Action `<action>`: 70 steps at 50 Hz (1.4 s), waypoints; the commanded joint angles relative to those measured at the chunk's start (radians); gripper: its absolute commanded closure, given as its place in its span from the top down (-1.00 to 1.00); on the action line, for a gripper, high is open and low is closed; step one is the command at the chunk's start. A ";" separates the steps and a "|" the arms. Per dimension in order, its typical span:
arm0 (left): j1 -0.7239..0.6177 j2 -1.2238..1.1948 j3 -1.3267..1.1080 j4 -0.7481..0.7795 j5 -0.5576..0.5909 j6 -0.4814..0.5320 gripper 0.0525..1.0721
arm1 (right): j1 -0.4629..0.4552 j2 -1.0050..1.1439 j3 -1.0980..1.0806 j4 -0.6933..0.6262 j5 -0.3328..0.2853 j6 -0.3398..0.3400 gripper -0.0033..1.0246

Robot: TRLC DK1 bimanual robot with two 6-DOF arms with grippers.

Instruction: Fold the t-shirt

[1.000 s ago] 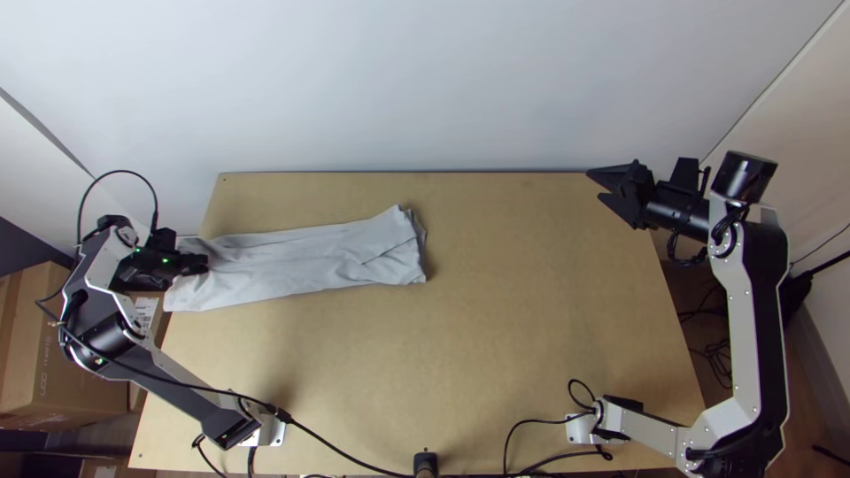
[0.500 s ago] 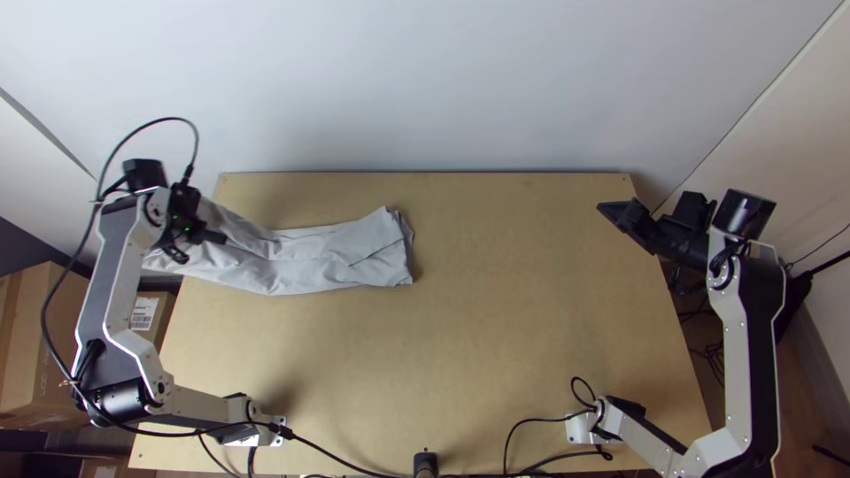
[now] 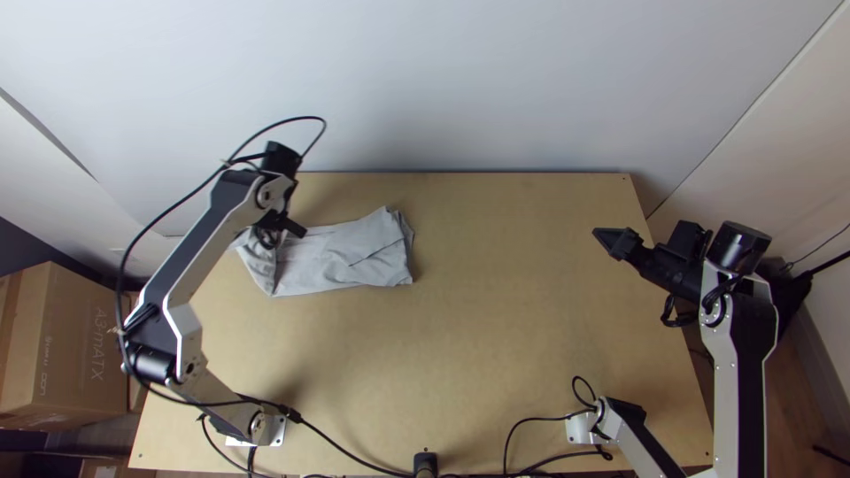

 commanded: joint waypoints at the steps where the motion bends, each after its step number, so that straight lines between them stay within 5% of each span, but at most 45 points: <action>1: -0.063 0.103 0.116 -0.080 -0.026 -0.098 -0.96 | -0.005 -0.035 -0.040 -0.003 0.013 -0.009 0.93; 15: -0.239 0.399 0.446 -0.293 -0.029 -0.281 -0.96 | -0.005 -0.087 -0.094 -0.005 0.018 0.002 0.93; 33: -0.380 0.601 0.584 -0.297 -0.018 -0.302 -0.93 | 0.003 -0.167 -0.189 -0.026 0.025 0.010 0.93; 35: -0.400 0.613 0.587 -0.282 -0.012 -0.302 -0.65 | 0.020 -0.181 -0.210 -0.026 0.028 0.014 0.93; 37: -0.426 0.623 0.587 -0.281 -0.004 -0.302 -0.01 | 0.037 -0.191 -0.235 -0.025 0.041 0.016 0.93; 39: -0.452 0.630 0.587 -0.271 0.000 -0.302 0.85 | 0.060 -0.199 -0.255 -0.025 0.050 0.027 0.93; 40: -0.468 0.633 0.587 -0.268 0.002 -0.302 0.94 | 0.075 -0.201 -0.267 -0.023 0.057 0.031 0.93; 46: -0.544 0.623 0.590 -0.155 0.008 -0.308 0.92 | 0.196 -0.208 -0.345 0.023 0.131 0.076 0.93; 54: -0.567 0.530 0.613 0.037 0.191 -0.360 0.92 | 0.426 -0.164 -0.436 0.176 0.303 0.157 0.93; 62: -0.506 0.396 0.613 0.091 0.323 -0.445 0.92 | 0.548 0.022 -0.368 0.285 0.314 0.215 0.93; 70: -0.396 0.231 0.590 0.074 0.425 -0.488 0.92 | 0.657 0.266 -0.190 0.308 0.315 0.205 0.93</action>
